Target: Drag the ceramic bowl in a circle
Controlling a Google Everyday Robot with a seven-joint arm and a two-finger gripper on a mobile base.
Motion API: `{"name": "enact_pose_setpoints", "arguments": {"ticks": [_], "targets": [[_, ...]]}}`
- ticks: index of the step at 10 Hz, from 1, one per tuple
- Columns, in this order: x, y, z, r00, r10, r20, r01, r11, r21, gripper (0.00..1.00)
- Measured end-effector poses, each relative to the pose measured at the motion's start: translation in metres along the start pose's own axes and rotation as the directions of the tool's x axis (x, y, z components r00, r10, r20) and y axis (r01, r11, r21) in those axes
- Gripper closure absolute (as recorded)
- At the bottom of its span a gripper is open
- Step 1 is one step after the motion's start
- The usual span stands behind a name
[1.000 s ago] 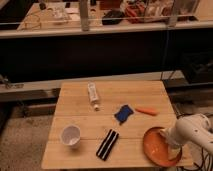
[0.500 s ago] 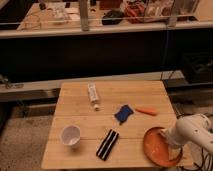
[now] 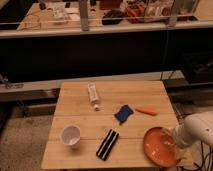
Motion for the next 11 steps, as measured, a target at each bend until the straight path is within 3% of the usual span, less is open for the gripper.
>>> {"name": "enact_pose_setpoints", "arguments": {"ticks": [3,8,11], "targets": [[0.007,0.012,-0.015,0.999,-0.03,0.034,0.03,1.0,0.002,0.2],[0.018,0.051,0.007,0.99,-0.117,0.076,0.118,0.993,-0.013,0.2],[0.016,0.058,0.018,0.973,-0.216,0.085,0.217,0.976,0.003,0.2]]}}
